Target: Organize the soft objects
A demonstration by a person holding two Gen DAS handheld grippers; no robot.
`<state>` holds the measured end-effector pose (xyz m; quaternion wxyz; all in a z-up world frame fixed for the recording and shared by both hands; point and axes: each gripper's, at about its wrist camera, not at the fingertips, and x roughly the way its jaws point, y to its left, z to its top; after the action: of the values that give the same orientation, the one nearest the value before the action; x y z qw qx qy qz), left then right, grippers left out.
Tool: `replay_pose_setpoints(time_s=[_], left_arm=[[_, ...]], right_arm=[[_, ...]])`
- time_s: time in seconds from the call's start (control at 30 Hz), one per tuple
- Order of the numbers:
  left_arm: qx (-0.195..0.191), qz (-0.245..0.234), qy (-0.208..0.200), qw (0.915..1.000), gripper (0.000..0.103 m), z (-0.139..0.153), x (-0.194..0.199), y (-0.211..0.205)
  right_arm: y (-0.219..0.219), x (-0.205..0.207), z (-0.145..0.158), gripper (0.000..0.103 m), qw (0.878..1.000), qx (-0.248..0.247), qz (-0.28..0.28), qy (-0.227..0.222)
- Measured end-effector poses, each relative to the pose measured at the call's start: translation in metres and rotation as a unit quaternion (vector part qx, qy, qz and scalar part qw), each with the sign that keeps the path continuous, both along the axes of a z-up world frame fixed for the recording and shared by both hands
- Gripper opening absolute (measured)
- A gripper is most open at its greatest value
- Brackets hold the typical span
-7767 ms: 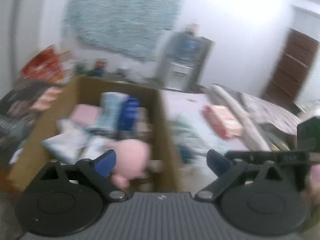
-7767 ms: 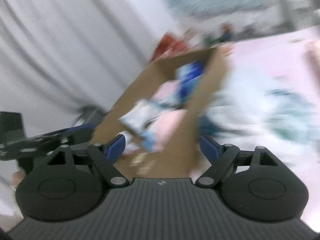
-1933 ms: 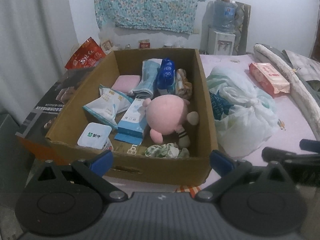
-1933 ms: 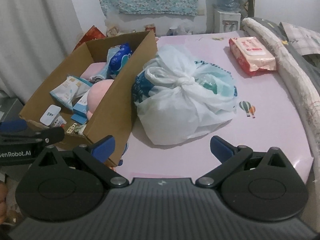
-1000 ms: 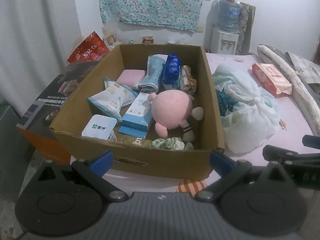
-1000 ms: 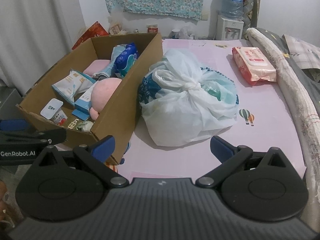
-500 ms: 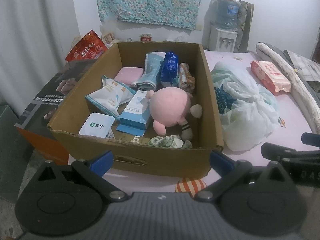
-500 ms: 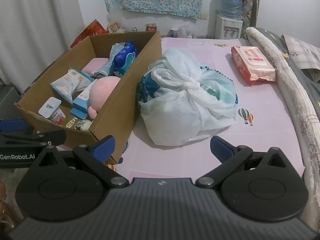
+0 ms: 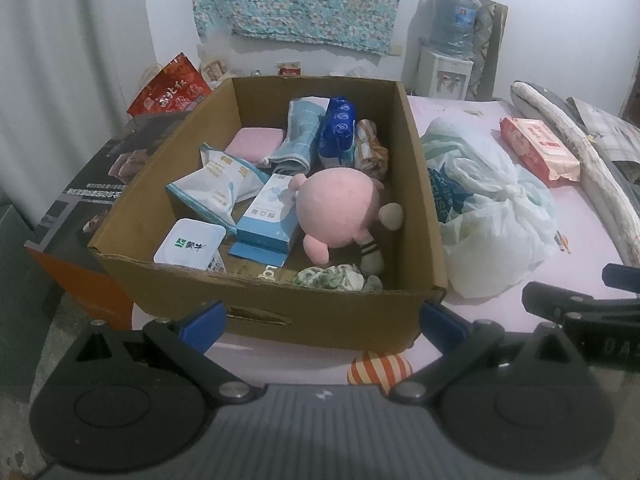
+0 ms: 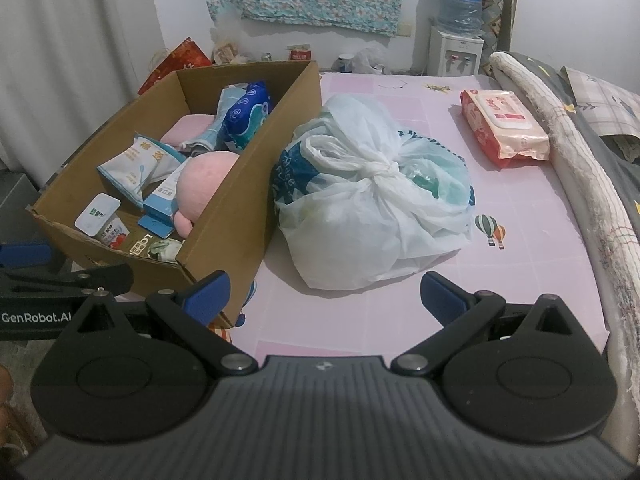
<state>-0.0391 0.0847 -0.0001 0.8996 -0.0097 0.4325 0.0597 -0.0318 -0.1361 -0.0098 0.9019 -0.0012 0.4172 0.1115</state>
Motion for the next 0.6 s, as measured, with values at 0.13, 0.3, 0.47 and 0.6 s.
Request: replay_pose_setpoints(time_s=[0.13,0.3,0.47,0.6], left_arm=[[-0.002,0.000,0.001,1.0000,0.103,-0.001,0.000,0.000],[-0.005,0.001,0.004,1.0000,0.103,-0.003,0.000,0.002],[-0.008,0.006,0.006,0.9999,0.103,-0.004,-0.001,0.008],[-0.008,0.008,0.000,0.9999,0.103,-0.004,-0.004,0.011]], right_arm=[[0.000,0.000,0.000,0.102,1.000,0.000,0.000,0.000],[0.002,0.000,-0.002,0.102,1.000,-0.004,0.002,0.002],[0.009,-0.001,-0.001,0.102,1.000,-0.014,0.015,0.002],[0.016,-0.003,0.000,0.102,0.999,-0.026,0.025,-0.003]])
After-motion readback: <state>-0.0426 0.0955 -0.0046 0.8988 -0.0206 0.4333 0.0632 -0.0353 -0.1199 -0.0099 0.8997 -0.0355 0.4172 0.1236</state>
